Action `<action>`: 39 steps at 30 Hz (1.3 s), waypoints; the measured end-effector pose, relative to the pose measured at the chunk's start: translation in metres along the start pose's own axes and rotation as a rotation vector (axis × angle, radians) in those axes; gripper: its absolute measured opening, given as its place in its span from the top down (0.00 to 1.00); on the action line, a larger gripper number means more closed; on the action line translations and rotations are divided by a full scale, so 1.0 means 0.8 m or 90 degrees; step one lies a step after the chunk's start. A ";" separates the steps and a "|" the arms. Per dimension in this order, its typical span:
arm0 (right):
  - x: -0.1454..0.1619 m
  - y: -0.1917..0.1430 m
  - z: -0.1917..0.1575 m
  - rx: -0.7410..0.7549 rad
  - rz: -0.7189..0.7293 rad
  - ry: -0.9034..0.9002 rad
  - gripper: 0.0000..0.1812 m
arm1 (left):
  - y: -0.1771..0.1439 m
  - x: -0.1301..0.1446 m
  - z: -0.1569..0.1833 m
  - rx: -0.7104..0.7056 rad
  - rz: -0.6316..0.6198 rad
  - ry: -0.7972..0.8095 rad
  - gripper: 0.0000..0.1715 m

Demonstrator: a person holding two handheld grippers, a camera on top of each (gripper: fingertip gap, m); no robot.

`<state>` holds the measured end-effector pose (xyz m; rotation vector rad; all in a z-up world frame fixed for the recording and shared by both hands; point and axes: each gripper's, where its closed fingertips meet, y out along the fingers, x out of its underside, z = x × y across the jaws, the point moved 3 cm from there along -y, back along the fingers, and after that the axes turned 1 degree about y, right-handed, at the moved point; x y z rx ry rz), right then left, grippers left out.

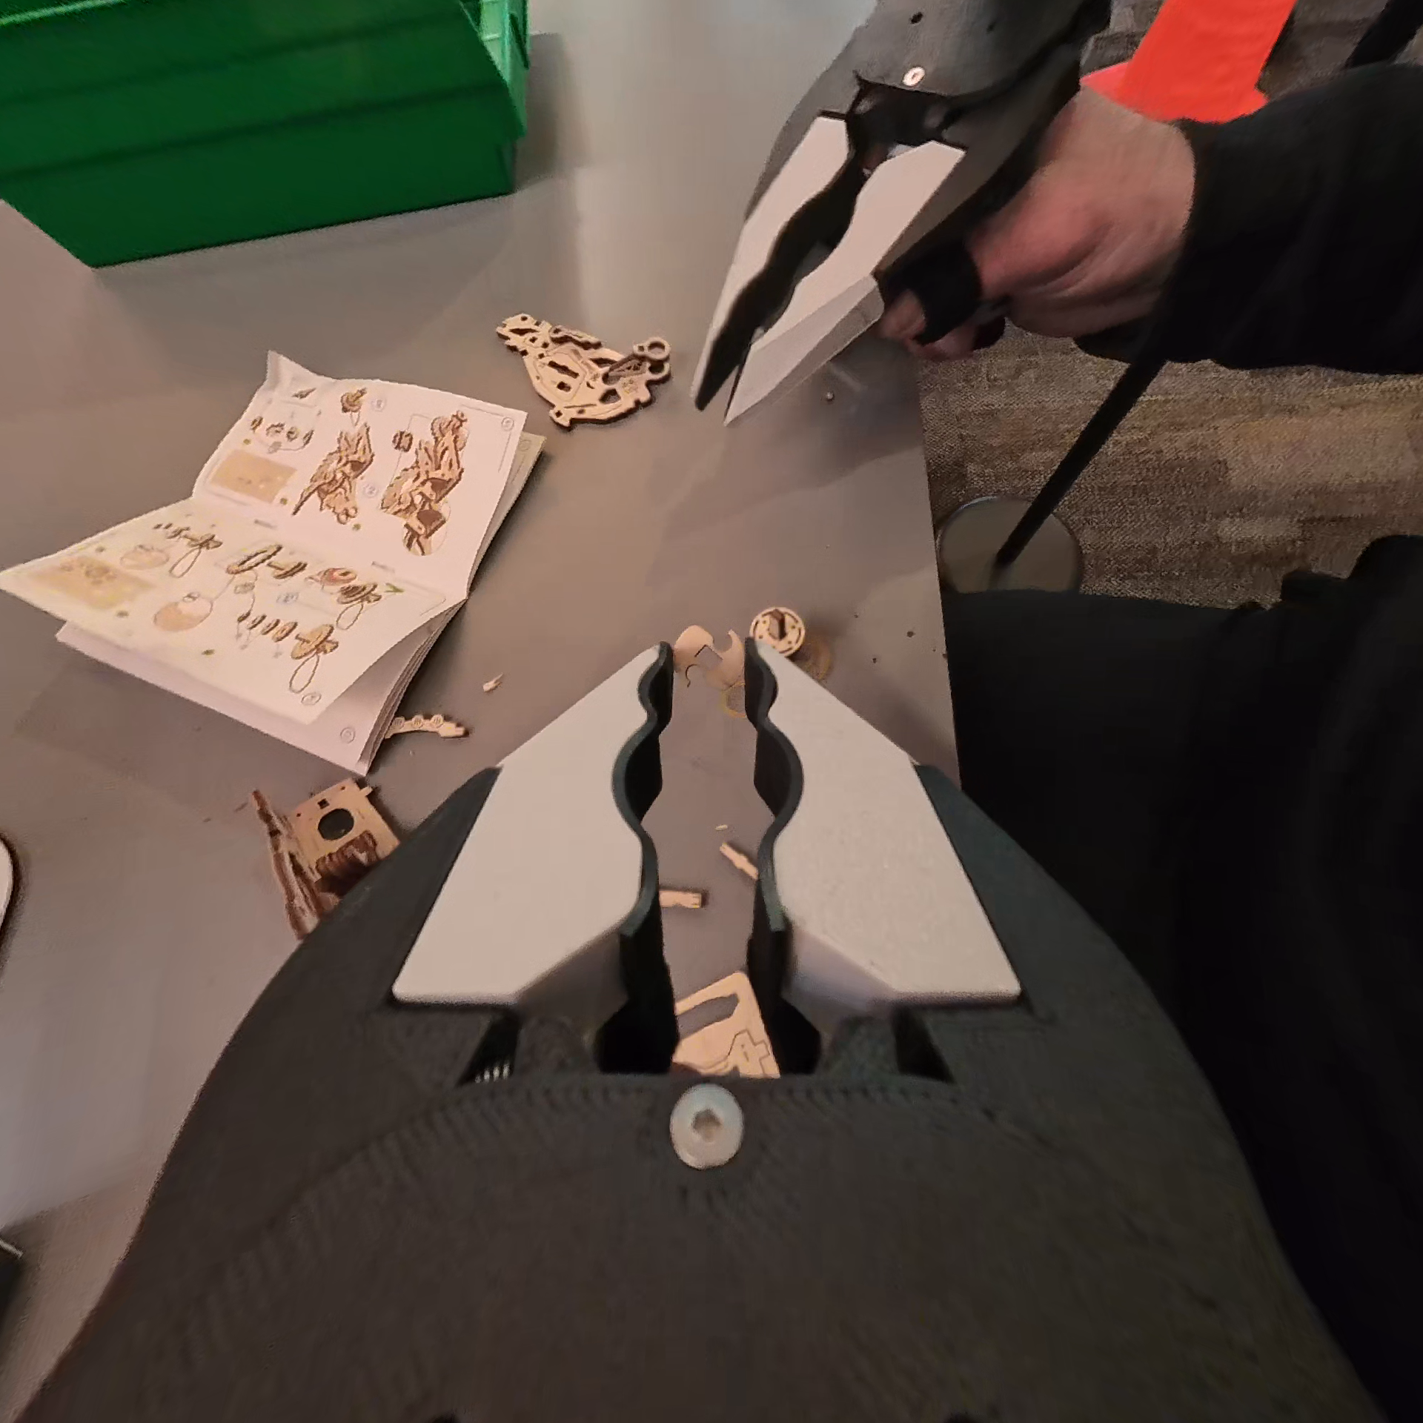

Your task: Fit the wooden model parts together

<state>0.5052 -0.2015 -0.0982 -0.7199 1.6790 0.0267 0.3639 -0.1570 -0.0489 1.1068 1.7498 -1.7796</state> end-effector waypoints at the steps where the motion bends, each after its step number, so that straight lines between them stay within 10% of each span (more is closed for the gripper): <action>1: 0.000 0.001 0.001 -0.005 -0.005 0.007 0.92 | 0.003 -0.001 0.002 0.003 -0.005 0.007 0.90; 39: 0.005 0.005 -0.001 -0.017 -0.019 0.011 0.95 | 0.073 0.006 0.029 0.054 -0.106 0.084 0.90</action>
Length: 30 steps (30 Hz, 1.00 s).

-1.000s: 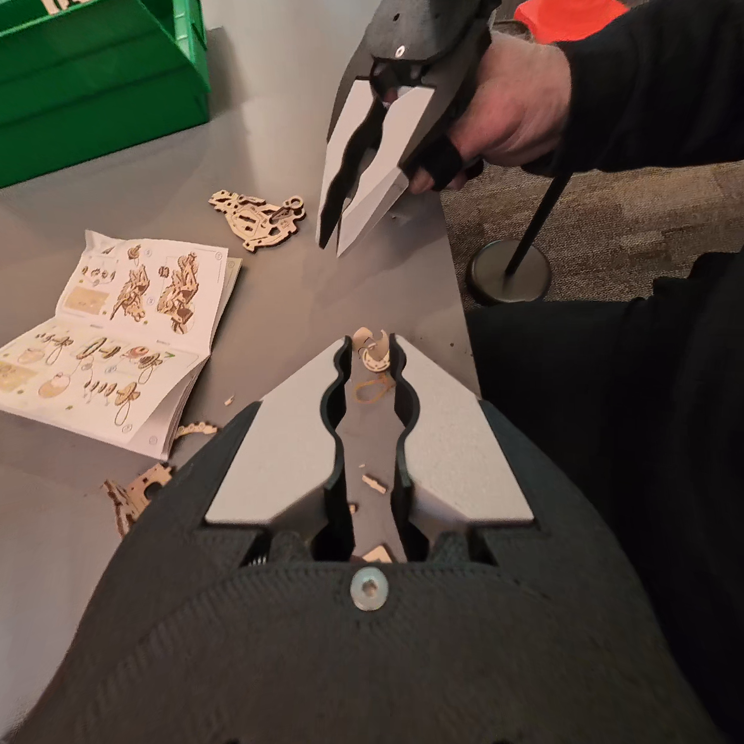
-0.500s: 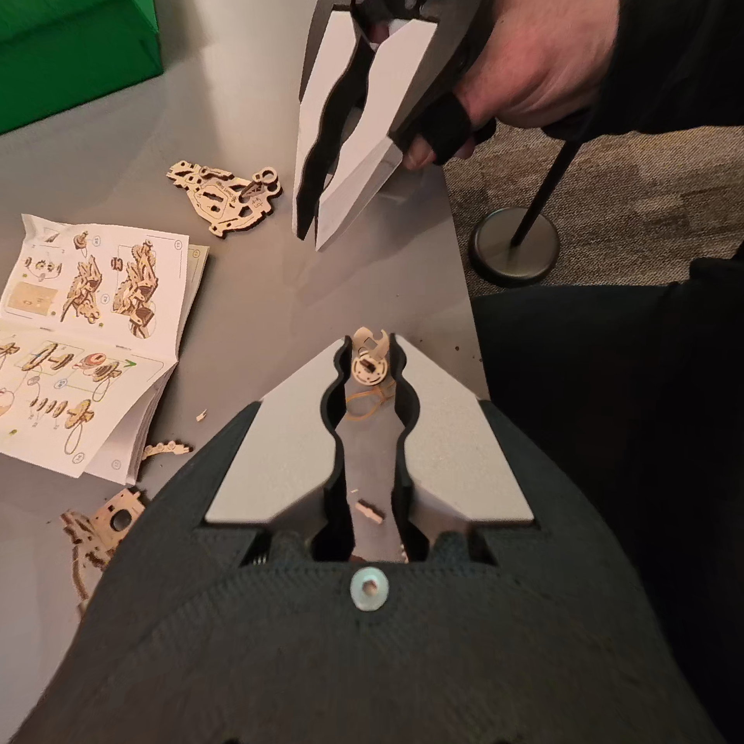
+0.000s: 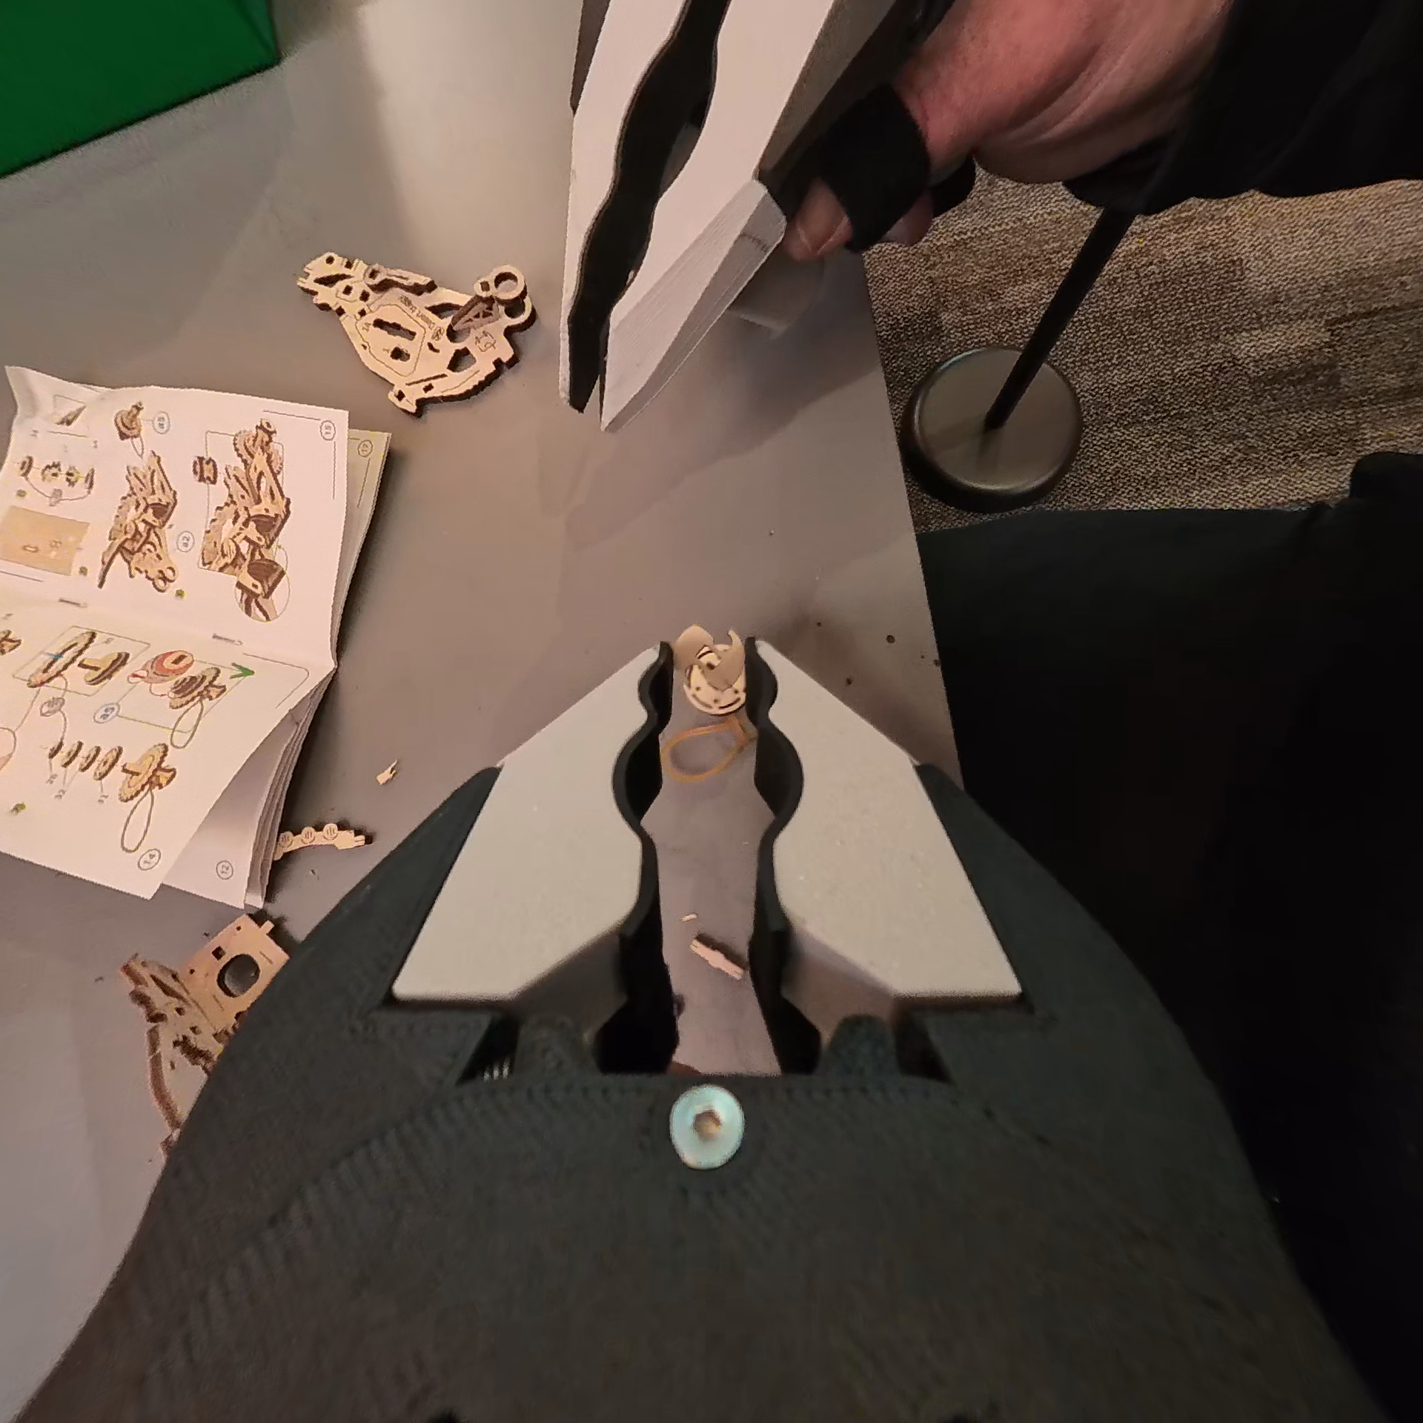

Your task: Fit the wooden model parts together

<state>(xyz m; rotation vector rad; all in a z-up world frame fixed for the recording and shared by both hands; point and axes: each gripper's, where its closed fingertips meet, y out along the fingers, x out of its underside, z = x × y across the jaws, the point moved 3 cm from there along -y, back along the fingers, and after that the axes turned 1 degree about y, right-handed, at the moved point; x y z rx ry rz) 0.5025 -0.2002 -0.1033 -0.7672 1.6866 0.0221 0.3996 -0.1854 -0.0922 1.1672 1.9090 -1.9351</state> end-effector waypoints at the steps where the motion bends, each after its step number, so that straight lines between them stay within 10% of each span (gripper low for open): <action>1: 0.000 0.000 0.000 0.000 0.000 0.000 0.95 | 0.000 0.001 0.000 -0.001 -0.003 0.001 0.90; 30: 0.000 -0.001 0.000 -0.003 0.002 0.000 0.95 | 0.003 0.004 0.000 -0.011 -0.019 -0.011 0.90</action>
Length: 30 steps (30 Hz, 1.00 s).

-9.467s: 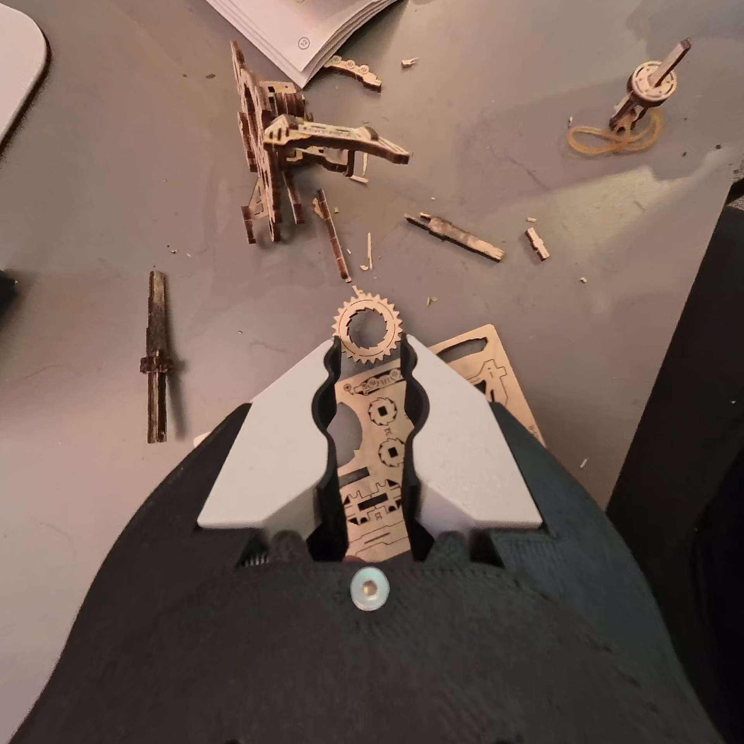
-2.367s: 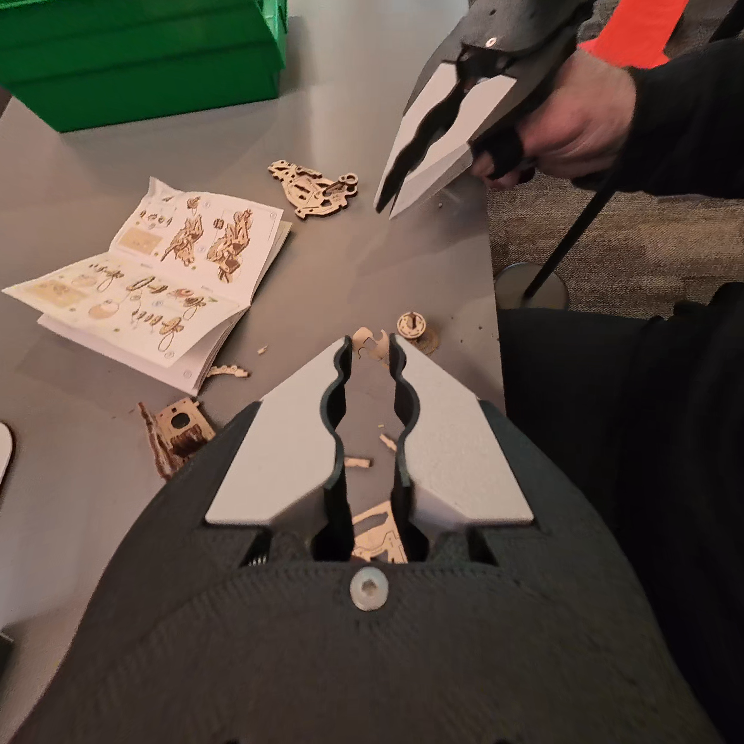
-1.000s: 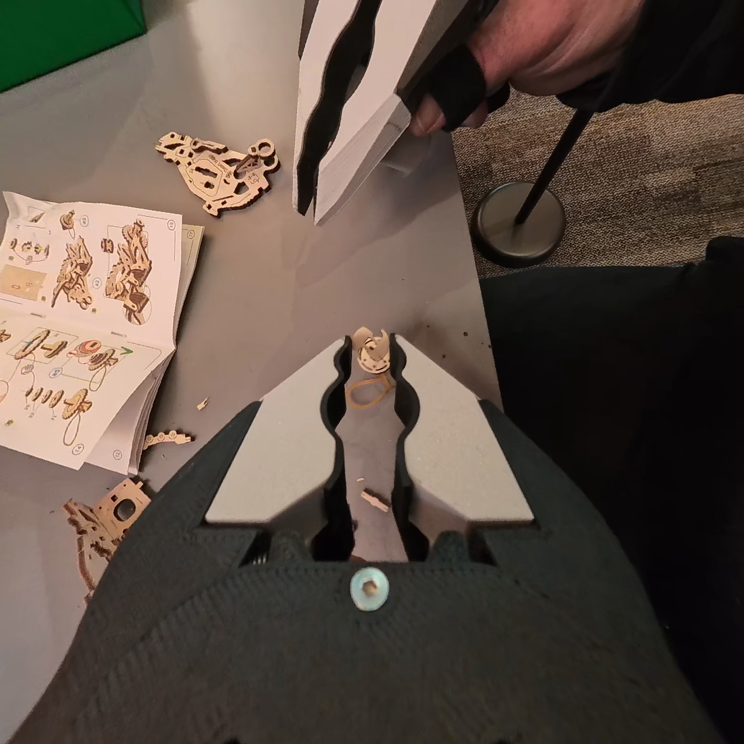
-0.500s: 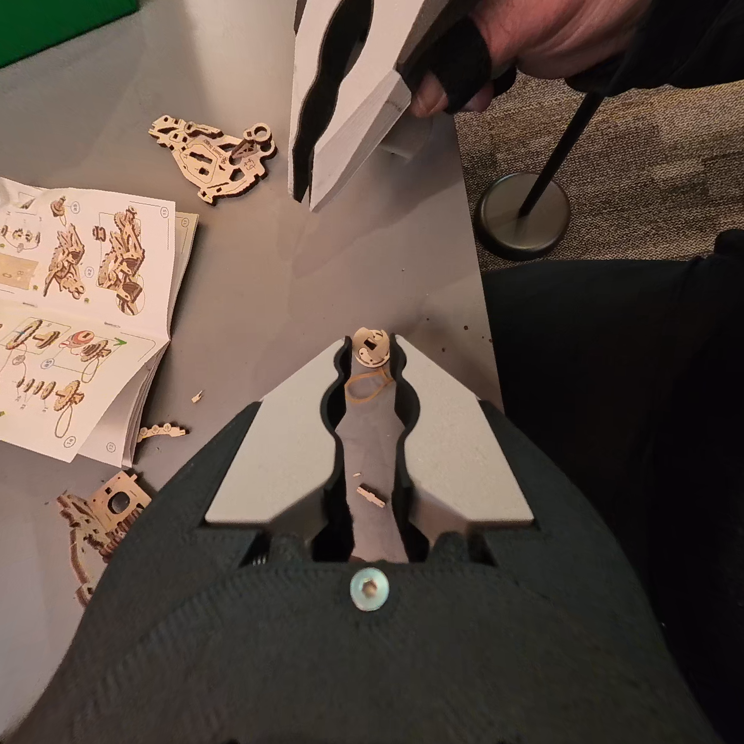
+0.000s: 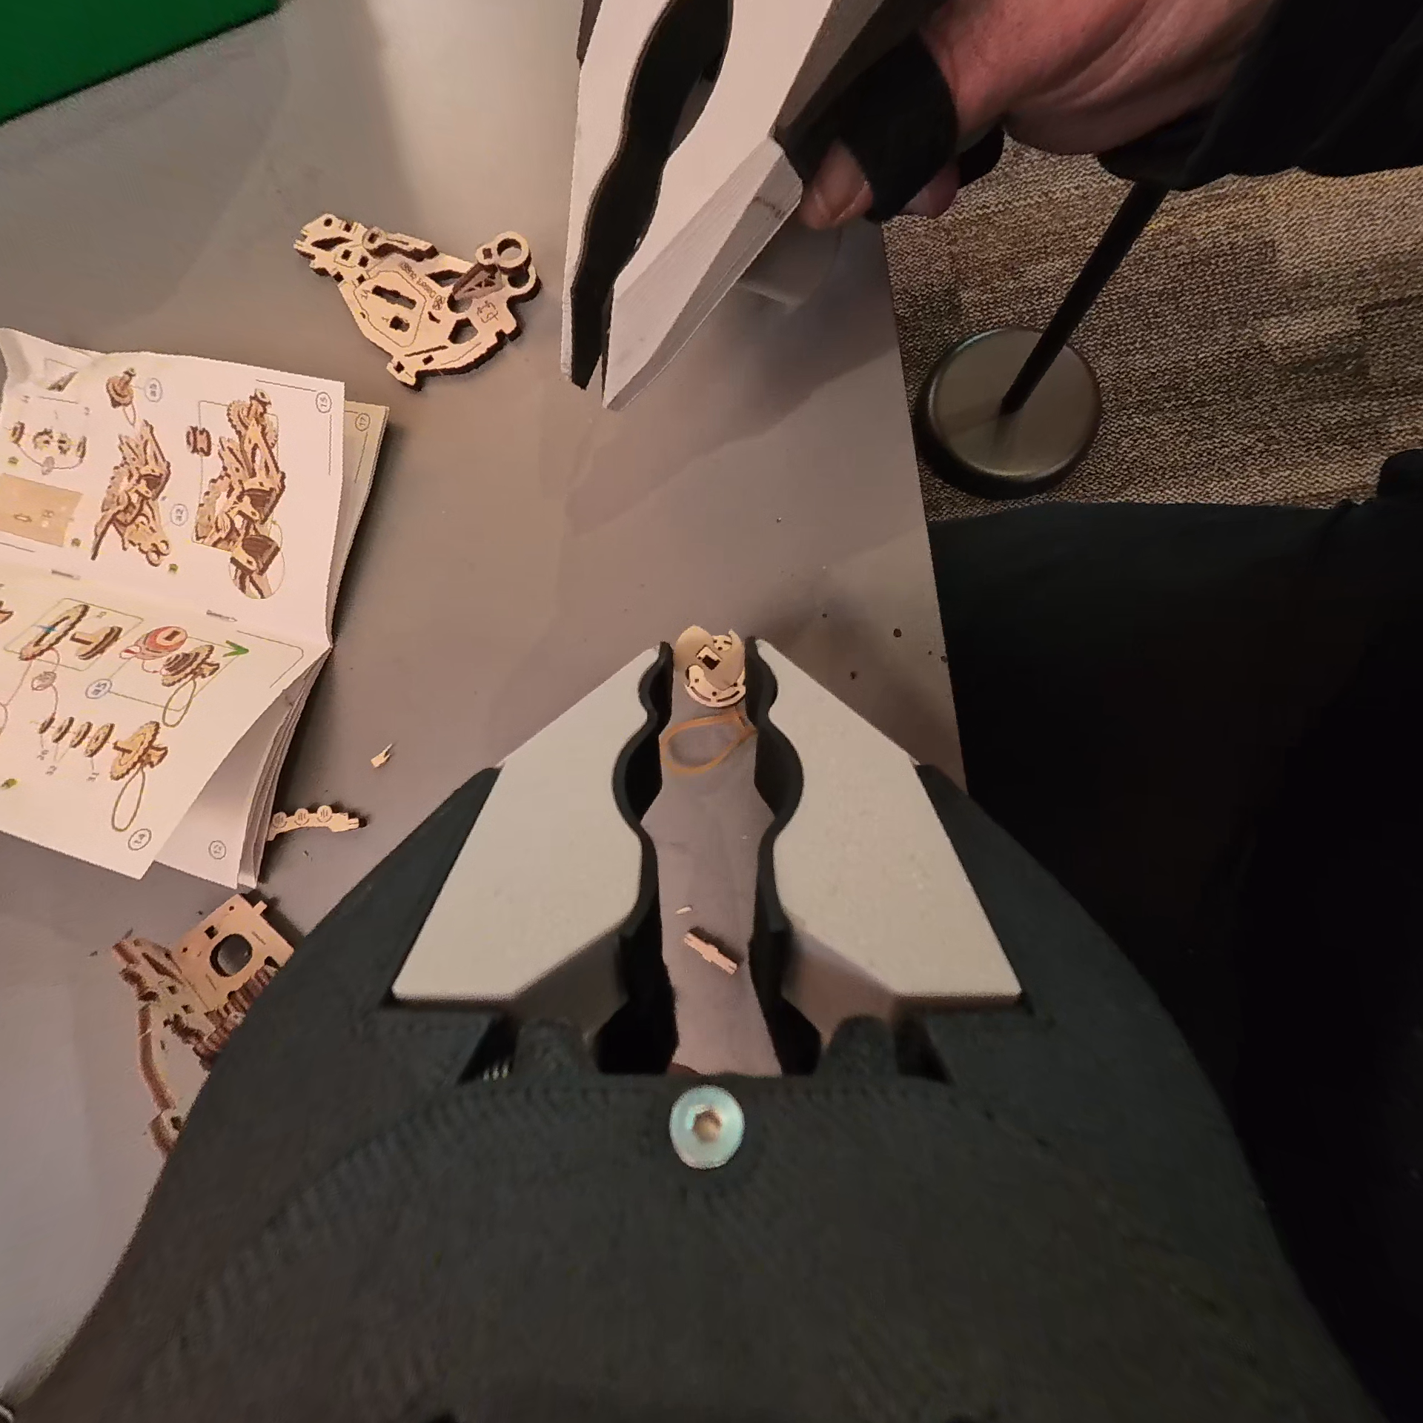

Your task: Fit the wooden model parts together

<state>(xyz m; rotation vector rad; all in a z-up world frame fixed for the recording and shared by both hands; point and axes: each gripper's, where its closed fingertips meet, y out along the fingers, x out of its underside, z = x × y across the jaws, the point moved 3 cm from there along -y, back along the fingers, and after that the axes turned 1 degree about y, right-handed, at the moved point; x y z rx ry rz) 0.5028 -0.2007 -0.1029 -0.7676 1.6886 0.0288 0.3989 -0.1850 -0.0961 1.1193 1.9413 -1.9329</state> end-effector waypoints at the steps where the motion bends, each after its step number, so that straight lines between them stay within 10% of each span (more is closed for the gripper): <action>1: 0.000 0.000 0.000 0.000 0.001 0.000 0.95 | -0.001 -0.001 0.001 0.002 0.003 -0.002 0.90; 30: -0.013 0.021 -0.103 -0.368 -0.080 0.237 0.98 | -0.038 -0.025 0.026 0.049 0.052 0.307 0.91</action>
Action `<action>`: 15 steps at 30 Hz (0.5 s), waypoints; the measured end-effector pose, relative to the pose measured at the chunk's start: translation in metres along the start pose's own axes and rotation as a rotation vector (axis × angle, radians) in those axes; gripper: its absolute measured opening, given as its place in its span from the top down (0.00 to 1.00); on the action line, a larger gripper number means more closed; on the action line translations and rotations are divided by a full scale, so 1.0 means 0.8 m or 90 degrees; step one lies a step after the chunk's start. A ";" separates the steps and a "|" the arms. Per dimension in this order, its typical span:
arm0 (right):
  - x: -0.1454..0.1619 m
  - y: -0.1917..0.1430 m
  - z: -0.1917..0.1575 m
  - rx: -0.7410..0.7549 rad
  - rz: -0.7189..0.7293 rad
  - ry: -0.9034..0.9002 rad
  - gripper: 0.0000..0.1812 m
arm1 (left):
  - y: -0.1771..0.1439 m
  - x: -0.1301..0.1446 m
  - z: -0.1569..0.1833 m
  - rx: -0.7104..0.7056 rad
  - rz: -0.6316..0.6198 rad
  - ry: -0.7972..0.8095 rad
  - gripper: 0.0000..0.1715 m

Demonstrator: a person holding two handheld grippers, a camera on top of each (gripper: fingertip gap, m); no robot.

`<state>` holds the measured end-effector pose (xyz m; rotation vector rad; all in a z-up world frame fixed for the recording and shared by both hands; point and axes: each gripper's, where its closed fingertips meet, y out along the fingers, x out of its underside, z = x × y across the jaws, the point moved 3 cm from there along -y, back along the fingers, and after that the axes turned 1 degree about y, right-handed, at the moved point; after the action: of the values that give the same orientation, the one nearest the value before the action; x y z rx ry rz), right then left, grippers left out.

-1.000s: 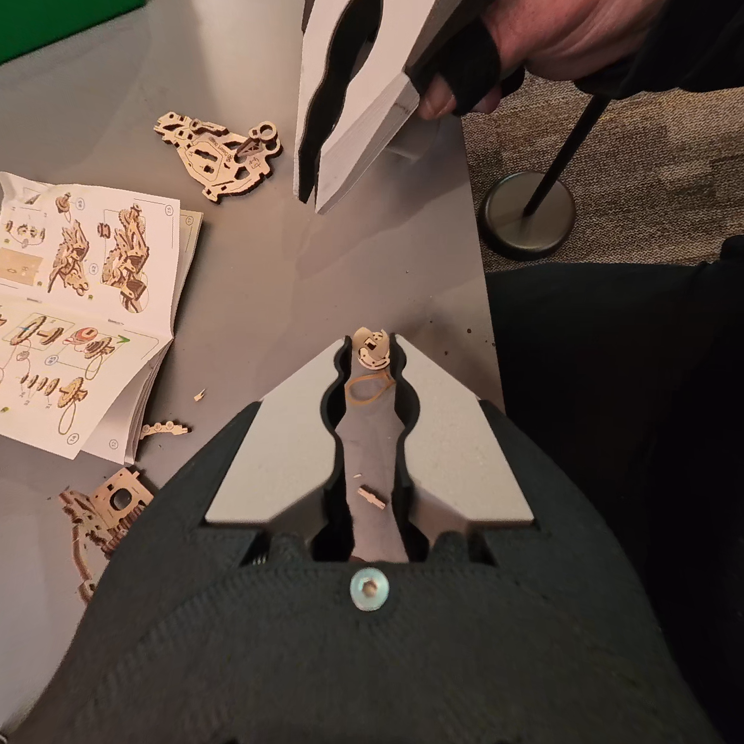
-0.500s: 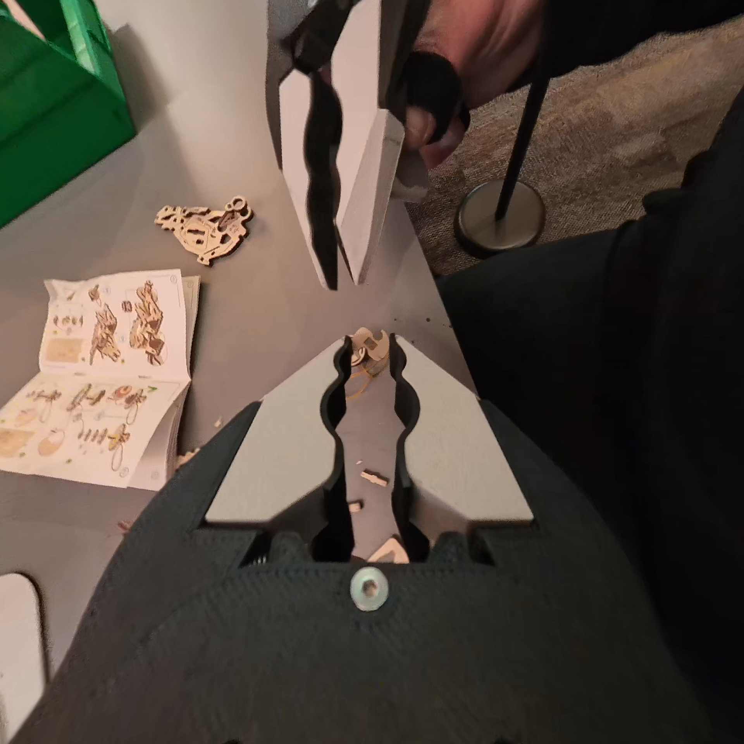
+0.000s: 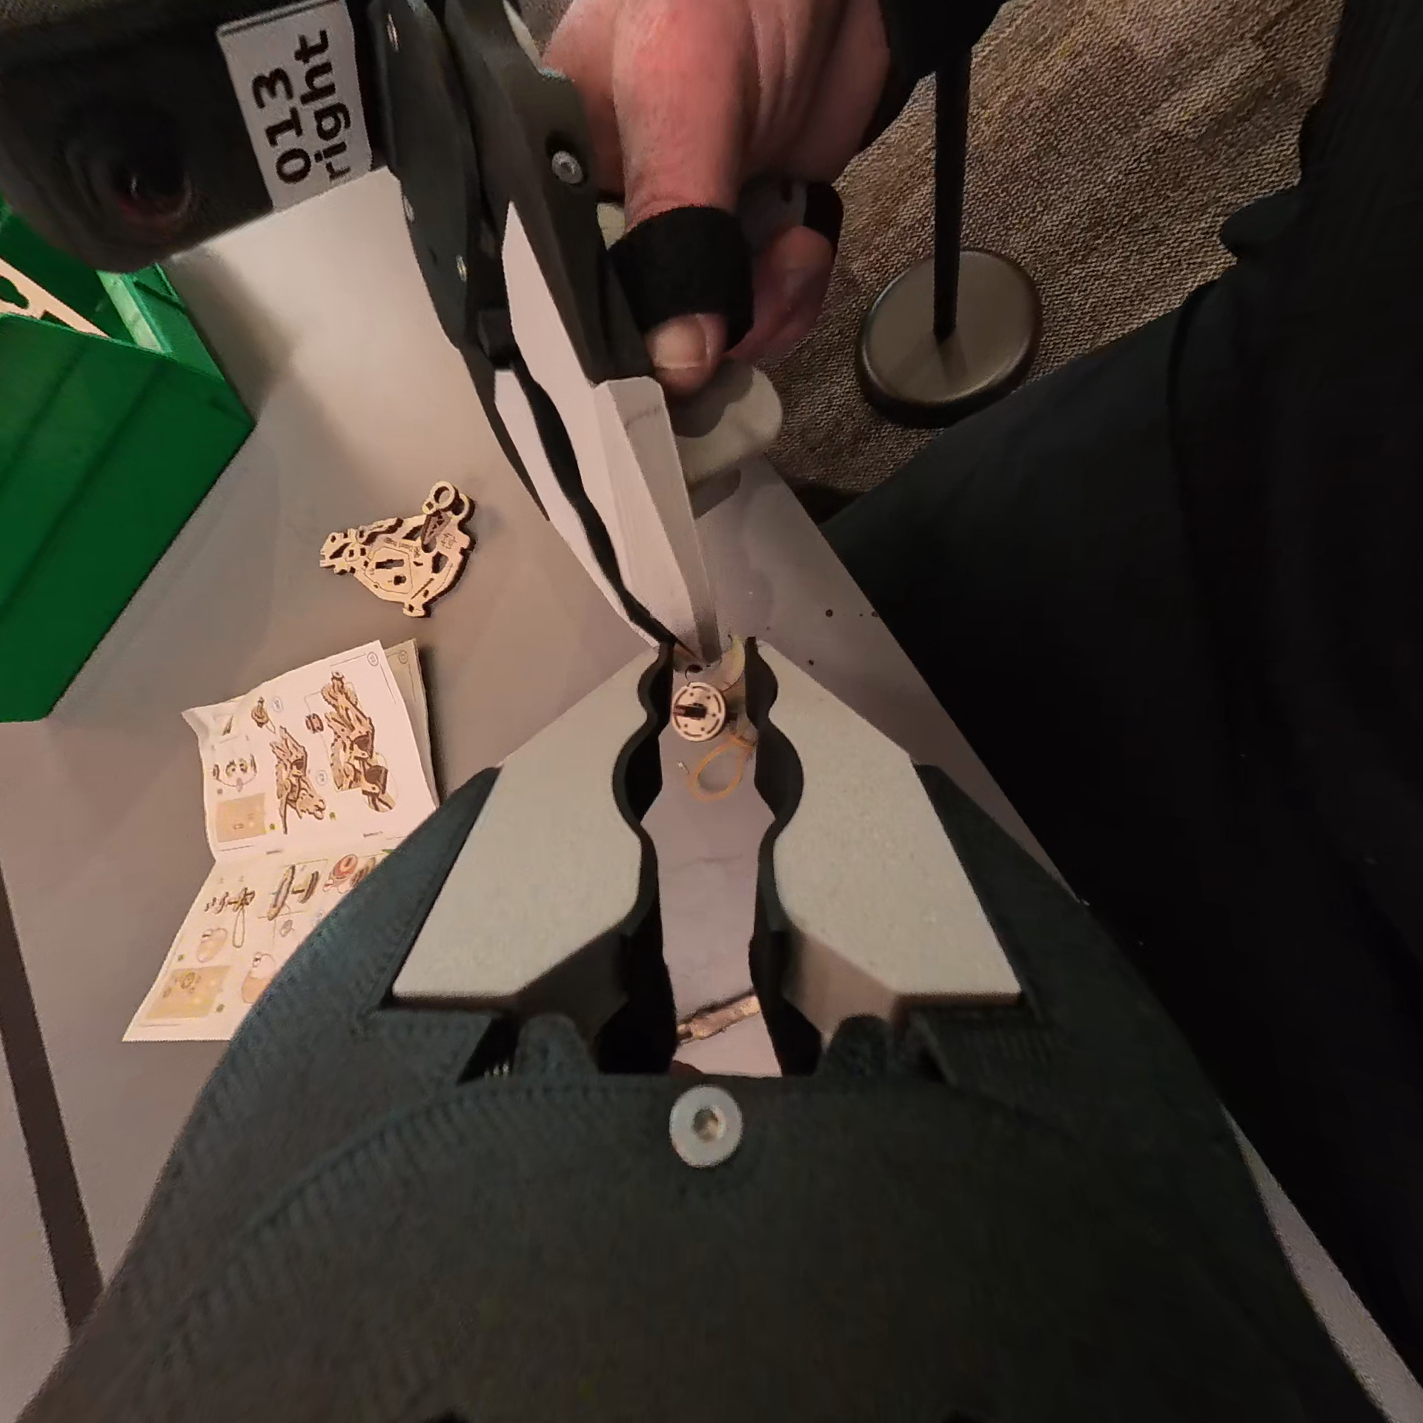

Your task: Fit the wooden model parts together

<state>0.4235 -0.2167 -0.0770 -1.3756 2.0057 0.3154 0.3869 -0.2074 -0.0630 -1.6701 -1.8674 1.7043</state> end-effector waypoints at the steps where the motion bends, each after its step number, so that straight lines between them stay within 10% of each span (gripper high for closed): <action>1: 0.000 0.000 0.001 -0.005 0.002 0.006 0.98 | 0.000 0.000 0.000 -0.005 0.001 0.000 0.91; 15: -0.005 -0.025 0.041 0.030 -0.014 0.051 1.00 | 0.038 0.054 0.011 -0.075 0.003 -0.402 0.79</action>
<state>0.4554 -0.2041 -0.0952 -1.4006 2.0477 0.2054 0.3824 -0.1882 -0.1130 -1.2481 -2.2376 2.3632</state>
